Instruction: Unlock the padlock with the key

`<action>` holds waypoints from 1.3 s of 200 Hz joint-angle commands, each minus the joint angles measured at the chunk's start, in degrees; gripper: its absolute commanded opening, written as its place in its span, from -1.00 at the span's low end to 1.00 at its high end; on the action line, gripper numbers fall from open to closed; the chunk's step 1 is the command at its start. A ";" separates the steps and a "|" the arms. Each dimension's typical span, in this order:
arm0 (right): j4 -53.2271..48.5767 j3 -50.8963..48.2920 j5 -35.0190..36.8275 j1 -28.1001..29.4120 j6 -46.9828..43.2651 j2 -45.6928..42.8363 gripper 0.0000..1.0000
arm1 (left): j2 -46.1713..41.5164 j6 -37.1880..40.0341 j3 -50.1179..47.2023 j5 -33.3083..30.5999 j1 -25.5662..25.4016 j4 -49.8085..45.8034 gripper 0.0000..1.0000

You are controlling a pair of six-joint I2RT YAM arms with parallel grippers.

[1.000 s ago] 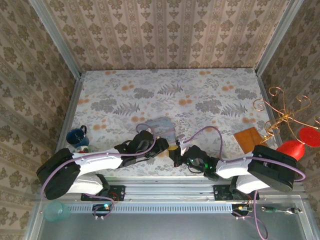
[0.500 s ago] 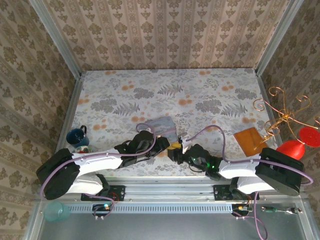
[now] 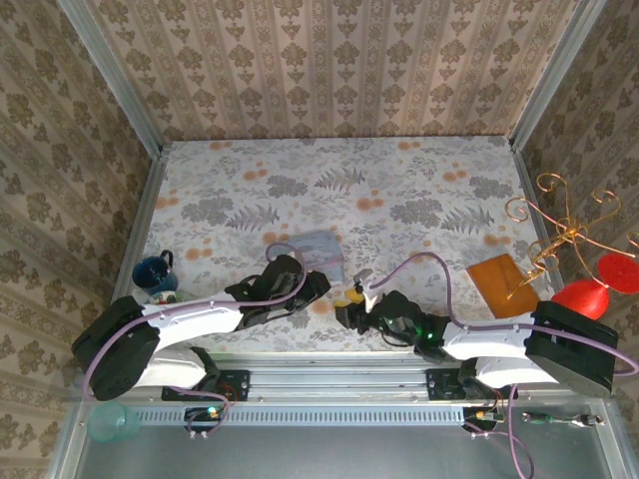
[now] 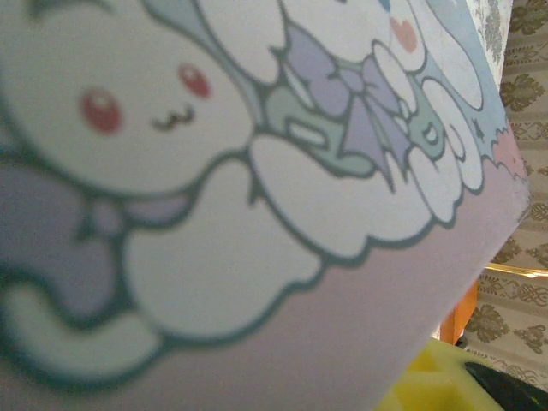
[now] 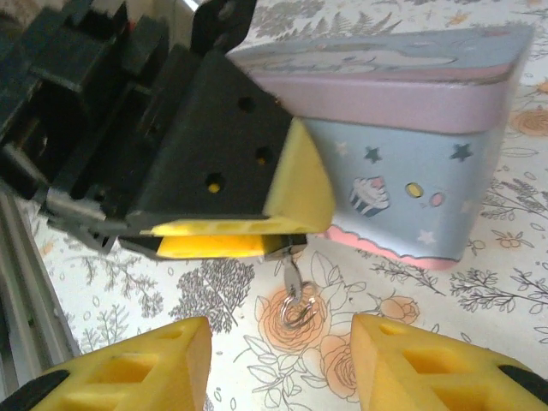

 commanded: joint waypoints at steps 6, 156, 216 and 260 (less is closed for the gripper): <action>7.51 -1.13 3.00 1.13 -6.53 3.09 -0.08 | -1.35 0.81 0.99 0.92 0.19 1.67 -0.82; 29.20 0.78 24.31 9.47 -38.12 20.41 0.03 | -6.37 -0.29 -0.61 1.75 1.13 0.42 -0.81; 31.25 1.85 23.44 9.76 -37.91 22.03 -0.21 | -7.20 -0.43 -1.12 1.73 1.36 0.27 -0.81; 24.51 1.59 14.94 8.80 -20.97 17.47 -0.37 | -7.12 -1.55 -3.36 1.40 1.35 6.49 -0.81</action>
